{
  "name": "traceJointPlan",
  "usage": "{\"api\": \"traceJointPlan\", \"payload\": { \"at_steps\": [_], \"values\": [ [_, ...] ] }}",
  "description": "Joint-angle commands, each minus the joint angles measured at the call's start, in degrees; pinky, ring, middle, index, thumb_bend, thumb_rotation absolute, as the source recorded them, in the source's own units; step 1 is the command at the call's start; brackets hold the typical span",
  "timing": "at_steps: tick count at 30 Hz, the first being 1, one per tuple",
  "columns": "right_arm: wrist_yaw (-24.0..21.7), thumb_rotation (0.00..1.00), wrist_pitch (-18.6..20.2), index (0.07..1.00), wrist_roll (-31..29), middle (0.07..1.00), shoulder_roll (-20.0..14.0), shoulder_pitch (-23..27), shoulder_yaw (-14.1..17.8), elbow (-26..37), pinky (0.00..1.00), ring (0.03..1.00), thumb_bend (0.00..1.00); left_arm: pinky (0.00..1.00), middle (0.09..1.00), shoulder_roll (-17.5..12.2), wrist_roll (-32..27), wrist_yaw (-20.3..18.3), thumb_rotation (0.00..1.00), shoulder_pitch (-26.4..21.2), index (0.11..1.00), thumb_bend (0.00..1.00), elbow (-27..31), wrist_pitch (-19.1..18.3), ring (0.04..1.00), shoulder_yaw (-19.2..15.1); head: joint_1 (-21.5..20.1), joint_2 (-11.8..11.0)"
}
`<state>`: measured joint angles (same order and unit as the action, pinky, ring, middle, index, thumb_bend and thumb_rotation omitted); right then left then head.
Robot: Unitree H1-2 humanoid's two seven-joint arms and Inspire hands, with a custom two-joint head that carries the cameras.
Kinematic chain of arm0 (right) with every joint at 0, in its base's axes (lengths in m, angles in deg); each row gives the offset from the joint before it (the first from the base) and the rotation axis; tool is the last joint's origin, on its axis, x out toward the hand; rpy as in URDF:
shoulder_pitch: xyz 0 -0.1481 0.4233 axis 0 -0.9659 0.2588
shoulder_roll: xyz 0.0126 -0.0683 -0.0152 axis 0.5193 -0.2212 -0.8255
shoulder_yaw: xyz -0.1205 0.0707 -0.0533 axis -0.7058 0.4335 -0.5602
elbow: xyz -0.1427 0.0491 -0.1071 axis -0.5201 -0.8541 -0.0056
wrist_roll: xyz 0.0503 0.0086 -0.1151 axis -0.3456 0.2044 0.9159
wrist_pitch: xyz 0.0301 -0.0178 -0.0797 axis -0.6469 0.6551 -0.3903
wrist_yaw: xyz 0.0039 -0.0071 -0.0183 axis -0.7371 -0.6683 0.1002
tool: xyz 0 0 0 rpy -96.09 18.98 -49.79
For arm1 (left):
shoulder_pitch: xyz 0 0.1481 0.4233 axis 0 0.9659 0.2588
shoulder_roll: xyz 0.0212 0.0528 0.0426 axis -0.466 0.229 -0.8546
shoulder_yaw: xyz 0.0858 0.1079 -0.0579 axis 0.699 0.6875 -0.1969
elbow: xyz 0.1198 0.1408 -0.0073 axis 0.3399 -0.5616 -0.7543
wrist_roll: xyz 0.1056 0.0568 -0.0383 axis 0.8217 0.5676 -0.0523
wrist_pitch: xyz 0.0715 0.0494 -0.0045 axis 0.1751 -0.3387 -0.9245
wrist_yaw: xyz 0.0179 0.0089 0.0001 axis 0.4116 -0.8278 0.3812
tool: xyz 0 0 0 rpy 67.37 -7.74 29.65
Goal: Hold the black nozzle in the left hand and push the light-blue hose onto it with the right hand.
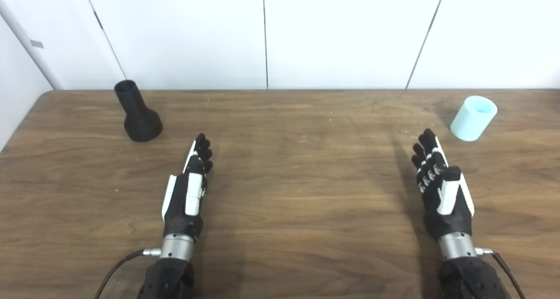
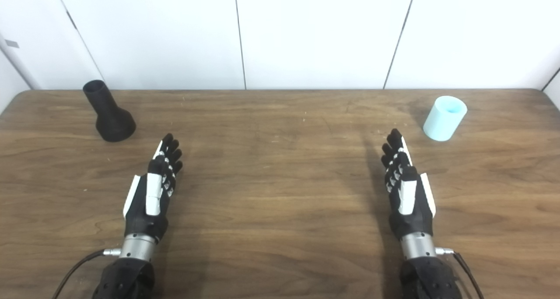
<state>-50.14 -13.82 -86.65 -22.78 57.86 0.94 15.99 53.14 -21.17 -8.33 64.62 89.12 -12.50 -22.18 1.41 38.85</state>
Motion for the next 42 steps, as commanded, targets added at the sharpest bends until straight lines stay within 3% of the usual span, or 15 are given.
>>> {"api": "traceJointPlan", "payload": {
  "at_steps": [1, 25, 31, 42],
  "values": [
    [-0.50, 1.00, -1.50, 1.000, -0.16, 1.000, -0.17, -0.34, 0.10, -0.84, 1.00, 1.000, 0.77, 1.00, 1.000, -0.11, -0.20, -0.20, 1.00, -1.19, 1.000, 0.97, 1.10, 1.36, 1.000, 0.09, 0.04, 0.03],
    [-0.55, 1.00, -1.88, 1.000, -0.05, 1.000, -0.28, -0.35, 0.13, -1.38, 1.00, 1.000, 0.77, 1.00, 1.000, -0.08, -0.35, -0.27, 1.00, -1.18, 1.000, 0.97, 0.86, 1.25, 1.000, 0.19, 0.53, -0.42],
    [-1.01, 1.00, -2.82, 1.000, -0.43, 1.000, -0.57, -0.66, 0.32, -2.21, 1.00, 1.000, 0.76, 1.00, 1.000, 0.25, 0.03, -0.15, 1.00, -0.82, 1.000, 0.98, 0.41, 1.89, 1.000, 0.55, 1.99, -1.62],
    [-3.82, 1.00, -6.93, 1.000, -3.39, 1.000, -3.11, -0.09, 2.34, -8.62, 1.00, 1.000, 0.76, 1.00, 1.000, 2.21, 2.62, 1.23, 1.00, -0.70, 1.000, 0.98, -3.50, 5.67, 1.000, 2.24, 8.79, -6.48]
  ]
}}
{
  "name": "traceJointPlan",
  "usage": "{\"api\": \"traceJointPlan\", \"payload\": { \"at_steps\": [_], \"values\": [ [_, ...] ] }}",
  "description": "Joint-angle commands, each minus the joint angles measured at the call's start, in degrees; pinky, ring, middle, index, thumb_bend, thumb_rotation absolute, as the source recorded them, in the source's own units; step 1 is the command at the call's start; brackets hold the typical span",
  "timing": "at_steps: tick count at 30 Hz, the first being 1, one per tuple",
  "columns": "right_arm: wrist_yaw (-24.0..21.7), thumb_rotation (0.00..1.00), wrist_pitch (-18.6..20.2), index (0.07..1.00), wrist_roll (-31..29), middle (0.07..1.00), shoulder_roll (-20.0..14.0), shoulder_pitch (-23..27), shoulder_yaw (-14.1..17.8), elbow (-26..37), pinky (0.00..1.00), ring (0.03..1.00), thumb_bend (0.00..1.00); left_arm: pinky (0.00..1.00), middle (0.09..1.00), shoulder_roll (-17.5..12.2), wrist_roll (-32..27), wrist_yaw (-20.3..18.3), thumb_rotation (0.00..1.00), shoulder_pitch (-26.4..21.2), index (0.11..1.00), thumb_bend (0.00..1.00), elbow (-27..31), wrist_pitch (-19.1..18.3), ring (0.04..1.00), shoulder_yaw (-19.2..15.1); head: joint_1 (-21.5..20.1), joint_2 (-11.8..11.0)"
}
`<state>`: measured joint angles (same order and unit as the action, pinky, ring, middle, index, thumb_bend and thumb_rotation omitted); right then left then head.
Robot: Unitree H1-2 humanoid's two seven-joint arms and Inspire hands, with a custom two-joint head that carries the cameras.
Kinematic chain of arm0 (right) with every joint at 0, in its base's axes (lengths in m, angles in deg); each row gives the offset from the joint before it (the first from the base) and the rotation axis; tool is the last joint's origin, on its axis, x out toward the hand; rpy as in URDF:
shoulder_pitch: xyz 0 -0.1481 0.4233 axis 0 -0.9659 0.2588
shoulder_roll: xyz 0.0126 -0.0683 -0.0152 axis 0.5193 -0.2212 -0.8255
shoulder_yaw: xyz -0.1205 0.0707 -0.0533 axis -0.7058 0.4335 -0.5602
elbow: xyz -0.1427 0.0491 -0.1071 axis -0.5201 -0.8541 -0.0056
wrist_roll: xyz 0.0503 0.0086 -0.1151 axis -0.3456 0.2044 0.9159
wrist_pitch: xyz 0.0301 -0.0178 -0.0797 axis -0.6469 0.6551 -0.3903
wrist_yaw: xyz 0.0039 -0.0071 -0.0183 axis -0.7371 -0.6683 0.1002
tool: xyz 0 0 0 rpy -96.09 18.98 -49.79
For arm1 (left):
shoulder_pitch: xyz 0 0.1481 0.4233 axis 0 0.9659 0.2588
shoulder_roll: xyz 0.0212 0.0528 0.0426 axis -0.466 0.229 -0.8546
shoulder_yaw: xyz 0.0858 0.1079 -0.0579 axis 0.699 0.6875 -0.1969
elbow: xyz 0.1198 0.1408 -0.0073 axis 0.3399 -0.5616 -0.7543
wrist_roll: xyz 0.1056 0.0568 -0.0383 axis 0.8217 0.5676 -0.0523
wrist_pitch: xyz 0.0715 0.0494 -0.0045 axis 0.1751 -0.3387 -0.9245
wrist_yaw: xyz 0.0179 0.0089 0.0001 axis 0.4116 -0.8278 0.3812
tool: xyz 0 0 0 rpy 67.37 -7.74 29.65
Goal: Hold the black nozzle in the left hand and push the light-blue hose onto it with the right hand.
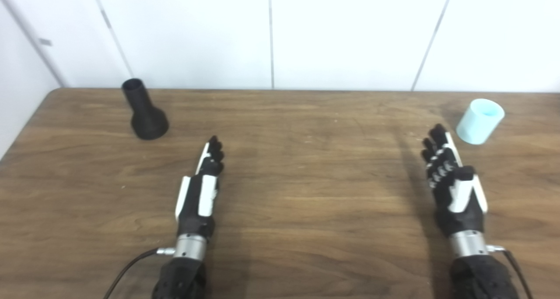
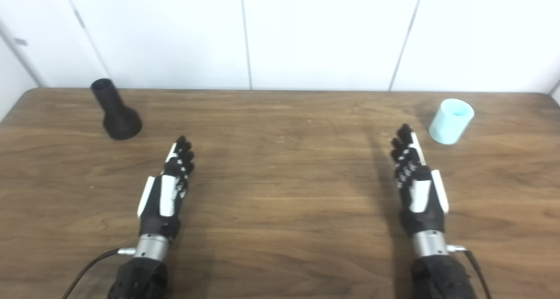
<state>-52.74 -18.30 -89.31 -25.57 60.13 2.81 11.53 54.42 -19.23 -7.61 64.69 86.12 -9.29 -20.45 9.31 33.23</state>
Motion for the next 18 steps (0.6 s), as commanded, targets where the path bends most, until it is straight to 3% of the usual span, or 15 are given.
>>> {"api": "traceJointPlan", "payload": {
  "at_steps": [1, 4, 10, 18],
  "values": [
    [-1.53, 1.00, -2.99, 1.000, -1.05, 1.000, -0.61, -2.31, 0.68, -4.93, 1.00, 1.000, 0.76, 1.00, 1.000, 1.19, 1.03, 0.72, 1.00, -0.76, 1.000, 0.97, -1.15, 3.09, 1.000, 0.69, 1.58, -1.32],
    [-2.38, 1.00, -4.67, 1.000, -1.95, 1.000, -1.60, -2.00, 1.23, -7.49, 1.00, 1.000, 0.78, 1.00, 1.000, 1.97, 2.03, 1.54, 1.00, -0.85, 1.000, 0.97, -3.12, 4.98, 1.000, 1.25, 3.70, -3.08],
    [-3.77, 1.00, -6.72, 1.000, -3.24, 1.000, -2.80, -1.15, 2.28, -11.33, 1.00, 1.000, 0.78, 1.00, 1.000, 3.18, 3.24, 2.69, 1.00, -1.16, 1.000, 0.94, -5.56, 7.63, 1.000, 1.72, 6.27, -4.50],
    [-4.85, 1.00, -8.02, 1.000, -4.32, 1.000, -3.65, -0.53, 2.65, -13.61, 1.00, 1.000, 0.80, 1.00, 1.000, 3.95, 3.79, 3.69, 1.00, -1.89, 1.000, 0.93, -7.68, 9.63, 1.000, 1.69, 7.95, -4.72]
  ]
}}
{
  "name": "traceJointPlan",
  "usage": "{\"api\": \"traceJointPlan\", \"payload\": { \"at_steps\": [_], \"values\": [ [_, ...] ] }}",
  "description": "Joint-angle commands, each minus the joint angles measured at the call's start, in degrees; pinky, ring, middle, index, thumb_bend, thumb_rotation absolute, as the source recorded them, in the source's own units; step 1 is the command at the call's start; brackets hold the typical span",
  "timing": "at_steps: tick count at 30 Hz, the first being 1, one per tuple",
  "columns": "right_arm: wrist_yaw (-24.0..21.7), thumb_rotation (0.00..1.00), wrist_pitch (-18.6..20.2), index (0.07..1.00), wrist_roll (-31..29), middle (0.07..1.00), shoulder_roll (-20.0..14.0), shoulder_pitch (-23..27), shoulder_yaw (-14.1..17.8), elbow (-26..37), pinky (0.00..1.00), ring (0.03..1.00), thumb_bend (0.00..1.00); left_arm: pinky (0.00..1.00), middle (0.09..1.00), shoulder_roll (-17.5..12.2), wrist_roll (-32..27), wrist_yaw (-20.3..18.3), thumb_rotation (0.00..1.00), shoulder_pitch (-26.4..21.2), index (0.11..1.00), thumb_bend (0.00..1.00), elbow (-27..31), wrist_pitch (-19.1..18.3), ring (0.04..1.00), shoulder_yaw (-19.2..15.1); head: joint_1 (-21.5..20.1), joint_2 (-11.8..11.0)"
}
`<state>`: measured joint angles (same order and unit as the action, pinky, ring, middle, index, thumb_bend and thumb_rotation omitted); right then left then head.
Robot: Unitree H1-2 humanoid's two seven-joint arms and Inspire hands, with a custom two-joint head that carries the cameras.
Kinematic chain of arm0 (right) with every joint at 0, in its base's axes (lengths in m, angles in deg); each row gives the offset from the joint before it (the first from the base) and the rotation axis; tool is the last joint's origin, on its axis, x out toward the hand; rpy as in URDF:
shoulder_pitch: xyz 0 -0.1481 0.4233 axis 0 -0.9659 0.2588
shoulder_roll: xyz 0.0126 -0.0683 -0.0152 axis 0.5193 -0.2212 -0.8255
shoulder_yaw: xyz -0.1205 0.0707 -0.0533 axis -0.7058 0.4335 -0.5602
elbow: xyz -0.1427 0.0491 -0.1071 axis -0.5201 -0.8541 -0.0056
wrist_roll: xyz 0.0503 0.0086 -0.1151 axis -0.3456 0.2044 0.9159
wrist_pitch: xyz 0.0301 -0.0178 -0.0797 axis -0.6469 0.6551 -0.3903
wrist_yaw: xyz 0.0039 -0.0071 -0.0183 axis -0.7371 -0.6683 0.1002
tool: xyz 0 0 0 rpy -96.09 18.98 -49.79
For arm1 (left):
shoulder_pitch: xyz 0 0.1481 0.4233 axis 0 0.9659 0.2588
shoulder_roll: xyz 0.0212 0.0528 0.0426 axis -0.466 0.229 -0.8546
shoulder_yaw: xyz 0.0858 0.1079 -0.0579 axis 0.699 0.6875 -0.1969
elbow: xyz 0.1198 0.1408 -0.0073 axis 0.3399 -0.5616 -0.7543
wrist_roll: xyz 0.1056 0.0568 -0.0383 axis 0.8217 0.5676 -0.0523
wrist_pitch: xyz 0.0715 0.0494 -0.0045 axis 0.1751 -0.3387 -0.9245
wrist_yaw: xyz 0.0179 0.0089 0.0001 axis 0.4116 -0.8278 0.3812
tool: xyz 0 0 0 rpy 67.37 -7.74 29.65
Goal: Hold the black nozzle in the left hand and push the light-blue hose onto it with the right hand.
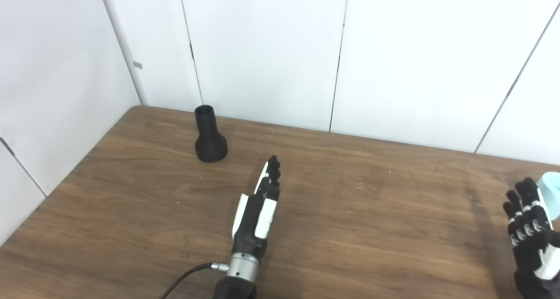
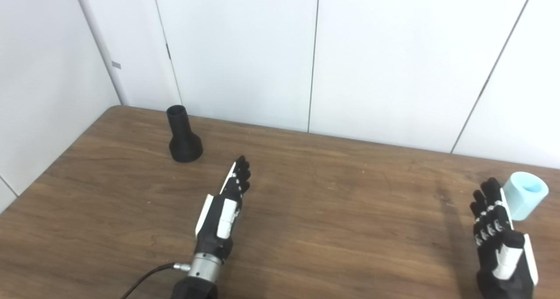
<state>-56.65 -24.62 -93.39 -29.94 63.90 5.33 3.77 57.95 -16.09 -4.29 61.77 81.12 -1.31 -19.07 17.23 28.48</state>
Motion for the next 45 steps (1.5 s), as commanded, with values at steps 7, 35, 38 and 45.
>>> {"api": "traceJointPlan", "payload": {
  "at_steps": [7, 35, 38, 45],
  "values": [
    [-2.26, 1.00, -2.11, 1.000, -1.10, 1.000, -0.09, -4.32, 0.21, -6.58, 0.99, 1.000, 0.84, 1.00, 1.000, 0.77, 0.40, 0.44, 1.00, 1.17, 1.000, 0.94, -2.08, 1.38, 1.000, 0.45, -0.12, -0.01],
    [-1.57, 1.00, -2.44, 1.000, 1.04, 1.000, 2.09, -5.31, -1.04, -4.48, 0.97, 1.000, 0.81, 1.00, 1.000, 1.84, 9.26, 14.36, 0.66, 0.50, 1.000, 0.87, -2.73, 4.71, 1.000, -8.09, -0.92, -0.56],
    [-1.67, 1.00, -2.64, 1.000, 1.07, 1.000, 2.05, -5.17, -1.00, -4.90, 0.97, 1.000, 0.80, 1.00, 1.000, 0.90, 9.75, 16.15, 0.64, -1.01, 1.000, 0.86, -4.58, 5.11, 1.000, -9.68, -0.80, -0.69],
    [-1.70, 1.00, -3.13, 1.000, 1.37, 1.000, 1.97, -4.93, -1.05, -5.42, 0.97, 1.000, 0.80, 1.00, 0.985, -2.89, 14.07, 21.60, 0.62, -3.26, 1.000, 0.85, -8.94, 5.90, 0.997, -12.46, -0.45, -0.98]
  ]
}}
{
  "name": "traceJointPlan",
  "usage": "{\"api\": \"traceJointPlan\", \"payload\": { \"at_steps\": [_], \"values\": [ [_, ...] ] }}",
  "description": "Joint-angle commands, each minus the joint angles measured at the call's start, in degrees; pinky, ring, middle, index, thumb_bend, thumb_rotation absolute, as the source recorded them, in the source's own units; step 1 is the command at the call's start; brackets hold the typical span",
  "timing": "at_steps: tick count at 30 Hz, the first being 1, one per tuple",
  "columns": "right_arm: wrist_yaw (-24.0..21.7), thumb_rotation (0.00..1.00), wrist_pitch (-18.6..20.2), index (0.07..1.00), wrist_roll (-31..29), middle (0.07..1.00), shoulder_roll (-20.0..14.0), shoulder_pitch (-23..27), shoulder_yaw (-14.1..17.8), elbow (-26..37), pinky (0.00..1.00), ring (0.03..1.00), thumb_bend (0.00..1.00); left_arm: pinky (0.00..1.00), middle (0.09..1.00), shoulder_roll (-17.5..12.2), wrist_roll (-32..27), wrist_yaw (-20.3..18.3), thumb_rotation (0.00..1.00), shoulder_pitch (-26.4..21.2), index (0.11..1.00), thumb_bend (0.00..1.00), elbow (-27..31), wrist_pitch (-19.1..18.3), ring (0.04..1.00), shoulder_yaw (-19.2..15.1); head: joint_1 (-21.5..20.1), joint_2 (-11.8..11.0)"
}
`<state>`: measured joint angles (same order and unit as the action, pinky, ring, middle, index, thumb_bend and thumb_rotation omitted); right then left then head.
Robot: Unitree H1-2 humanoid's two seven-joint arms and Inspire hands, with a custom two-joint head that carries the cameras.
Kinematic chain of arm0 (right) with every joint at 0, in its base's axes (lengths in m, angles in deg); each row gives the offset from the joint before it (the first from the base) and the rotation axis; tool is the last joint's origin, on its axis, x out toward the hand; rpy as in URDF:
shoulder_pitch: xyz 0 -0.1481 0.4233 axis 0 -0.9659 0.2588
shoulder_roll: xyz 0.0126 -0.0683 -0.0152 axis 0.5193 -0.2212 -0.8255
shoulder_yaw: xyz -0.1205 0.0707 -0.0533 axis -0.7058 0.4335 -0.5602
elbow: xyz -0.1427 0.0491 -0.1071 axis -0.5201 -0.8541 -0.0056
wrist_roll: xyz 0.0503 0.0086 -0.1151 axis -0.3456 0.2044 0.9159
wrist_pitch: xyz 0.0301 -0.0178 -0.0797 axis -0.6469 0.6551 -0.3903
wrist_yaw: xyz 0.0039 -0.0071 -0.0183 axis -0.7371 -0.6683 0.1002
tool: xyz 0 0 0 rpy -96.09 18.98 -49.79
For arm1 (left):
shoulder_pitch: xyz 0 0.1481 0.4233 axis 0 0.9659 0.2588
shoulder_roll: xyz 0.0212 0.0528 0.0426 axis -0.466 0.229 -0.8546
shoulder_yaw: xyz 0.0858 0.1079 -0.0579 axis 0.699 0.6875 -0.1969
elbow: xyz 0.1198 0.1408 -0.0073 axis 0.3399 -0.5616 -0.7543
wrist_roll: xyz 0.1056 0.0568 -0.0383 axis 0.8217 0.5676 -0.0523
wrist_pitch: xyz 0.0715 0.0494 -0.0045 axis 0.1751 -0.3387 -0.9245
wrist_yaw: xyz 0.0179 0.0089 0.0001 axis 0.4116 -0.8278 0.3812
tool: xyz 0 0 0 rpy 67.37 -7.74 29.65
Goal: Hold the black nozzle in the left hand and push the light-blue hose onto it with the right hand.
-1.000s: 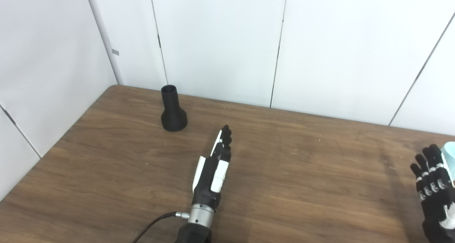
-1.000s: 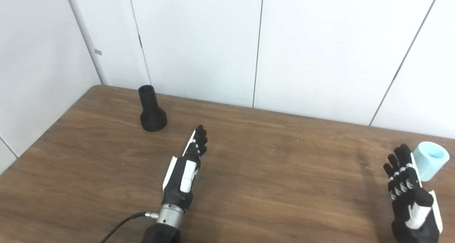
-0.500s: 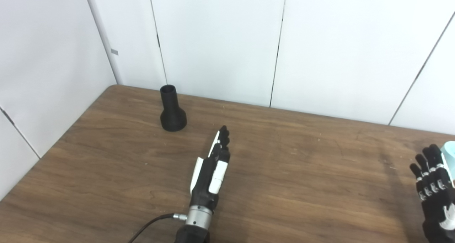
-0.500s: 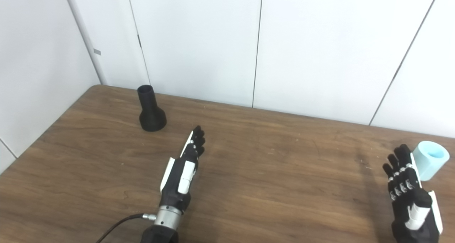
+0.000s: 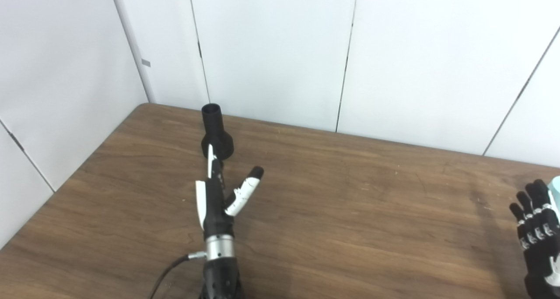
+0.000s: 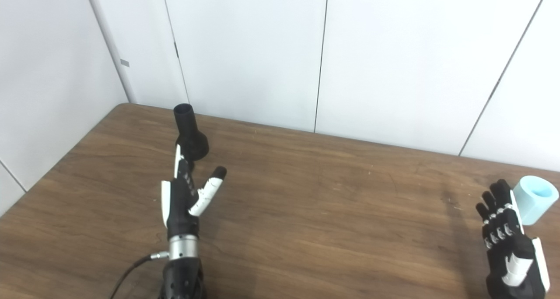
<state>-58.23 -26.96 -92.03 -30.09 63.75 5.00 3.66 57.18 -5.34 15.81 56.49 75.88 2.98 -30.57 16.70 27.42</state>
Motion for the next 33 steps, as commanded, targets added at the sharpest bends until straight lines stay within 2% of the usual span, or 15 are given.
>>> {"api": "traceJointPlan", "payload": {
  "at_steps": [1, 6, 11, 20, 26, 30, 33],
  "values": [
    [-0.12, 1.00, -0.83, 1.000, 0.02, 1.000, 2.09, -4.74, -0.71, -5.37, 0.97, 1.000, 0.80, 1.00, 0.984, -2.67, 4.12, 2.65, 0.61, 1.67, 1.000, 0.85, -4.58, 1.74, 0.995, -1.34, 0.07, 0.07],
    [-0.07, 1.00, -0.90, 1.000, 0.09, 1.000, 2.06, -4.84, -0.66, -5.28, 0.97, 0.999, 0.81, 1.00, 0.985, -4.62, 5.85, 6.32, 0.61, 0.41, 1.000, 0.84, -7.53, 2.04, 0.999, -2.27, -0.17, 0.31],
    [0.07, 1.00, -0.62, 1.000, 0.12, 1.000, 2.12, -5.01, -0.63, -4.82, 0.97, 0.996, 0.82, 1.00, 1.000, -6.63, 5.82, 8.14, 0.59, -0.65, 1.000, 0.84, -9.21, 1.80, 1.000, -2.80, -0.16, 0.40],
    [0.10, 1.00, -0.38, 1.000, 0.20, 1.000, 2.07, -5.01, -0.63, -4.59, 0.97, 0.997, 0.81, 1.00, 1.000, -7.59, 4.48, 8.62, 0.58, -1.73, 1.000, 0.85, -9.26, -1.52, 1.000, -3.89, -0.08, 0.51],
    [0.12, 1.00, -0.41, 1.000, 0.36, 1.000, 2.19, -5.08, -0.73, -4.38, 0.96, 0.996, 0.81, 1.00, 1.000, -8.46, 4.13, 7.99, 0.51, -3.27, 1.000, 0.88, -10.71, -3.80, 1.000, -3.84, -0.50, 0.57],
    [0.14, 1.00, -0.26, 1.000, 0.36, 1.000, 2.25, -5.24, -0.76, -3.98, 0.96, 0.994, 0.81, 1.00, 1.000, -10.28, 5.77, 7.35, 0.45, -4.55, 1.000, 0.91, -11.42, -7.35, 1.000, -2.81, -0.77, 0.71],
    [0.21, 1.00, -0.21, 1.000, 0.43, 1.000, 2.32, -5.19, -0.79, -4.07, 0.96, 0.995, 0.81, 1.00, 1.000, -12.70, 8.34, 6.42, 0.43, -5.12, 1.000, 0.95, -11.48, -10.40, 1.000, -1.30, -0.91, 0.87]
  ]
}}
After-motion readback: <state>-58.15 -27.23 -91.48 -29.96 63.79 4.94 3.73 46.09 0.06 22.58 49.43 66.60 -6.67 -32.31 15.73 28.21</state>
